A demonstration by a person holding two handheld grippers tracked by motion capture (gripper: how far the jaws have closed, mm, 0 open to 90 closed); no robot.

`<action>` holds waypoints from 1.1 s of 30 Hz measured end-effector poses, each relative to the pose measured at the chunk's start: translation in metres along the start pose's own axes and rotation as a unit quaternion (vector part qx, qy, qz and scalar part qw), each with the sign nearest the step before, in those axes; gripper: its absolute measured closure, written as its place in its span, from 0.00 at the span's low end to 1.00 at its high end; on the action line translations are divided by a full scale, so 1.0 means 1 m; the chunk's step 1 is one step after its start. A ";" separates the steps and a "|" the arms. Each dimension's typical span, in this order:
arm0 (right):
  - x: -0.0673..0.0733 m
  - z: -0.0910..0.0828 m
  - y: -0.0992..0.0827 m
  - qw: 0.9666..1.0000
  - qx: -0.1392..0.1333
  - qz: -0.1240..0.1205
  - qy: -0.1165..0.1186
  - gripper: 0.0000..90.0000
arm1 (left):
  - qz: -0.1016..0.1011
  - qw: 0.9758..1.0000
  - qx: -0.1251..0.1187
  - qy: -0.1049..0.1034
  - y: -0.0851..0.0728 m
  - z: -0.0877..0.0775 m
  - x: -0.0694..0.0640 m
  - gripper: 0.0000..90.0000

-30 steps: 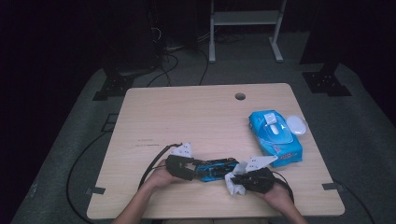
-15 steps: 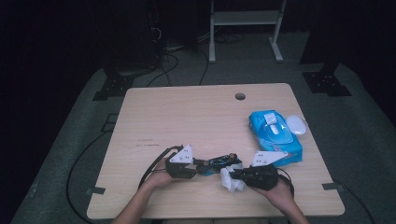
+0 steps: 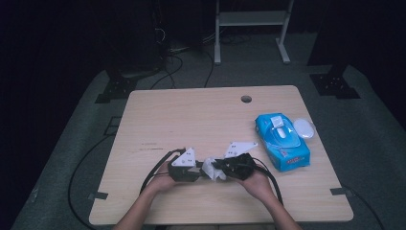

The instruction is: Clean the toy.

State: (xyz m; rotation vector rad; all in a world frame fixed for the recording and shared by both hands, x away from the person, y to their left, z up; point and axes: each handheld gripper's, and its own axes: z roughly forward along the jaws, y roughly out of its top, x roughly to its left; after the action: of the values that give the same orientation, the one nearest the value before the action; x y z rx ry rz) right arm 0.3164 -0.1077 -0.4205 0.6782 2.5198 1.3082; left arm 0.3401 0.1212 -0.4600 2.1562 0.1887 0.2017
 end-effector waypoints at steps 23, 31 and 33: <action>-0.015 -0.010 -0.010 0.997 0.009 0.016 -0.073 0.95 | -0.014 1.000 -0.002 -0.001 -0.004 -0.001 0.003 0.77; 0.003 0.002 0.007 0.999 -0.005 0.002 -0.048 0.95 | -0.011 1.000 0.000 -0.002 -0.002 0.002 0.001 0.77; 0.009 0.011 0.011 0.999 0.000 -0.012 -0.043 0.95 | -0.012 1.000 0.001 -0.003 -0.002 0.001 0.001 0.77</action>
State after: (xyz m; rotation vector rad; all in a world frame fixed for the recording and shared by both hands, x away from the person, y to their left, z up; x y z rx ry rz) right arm 0.3163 -0.0895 -0.4178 0.6874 2.4534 1.2432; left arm 0.3411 0.1215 -0.4623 2.1548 0.2112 0.1825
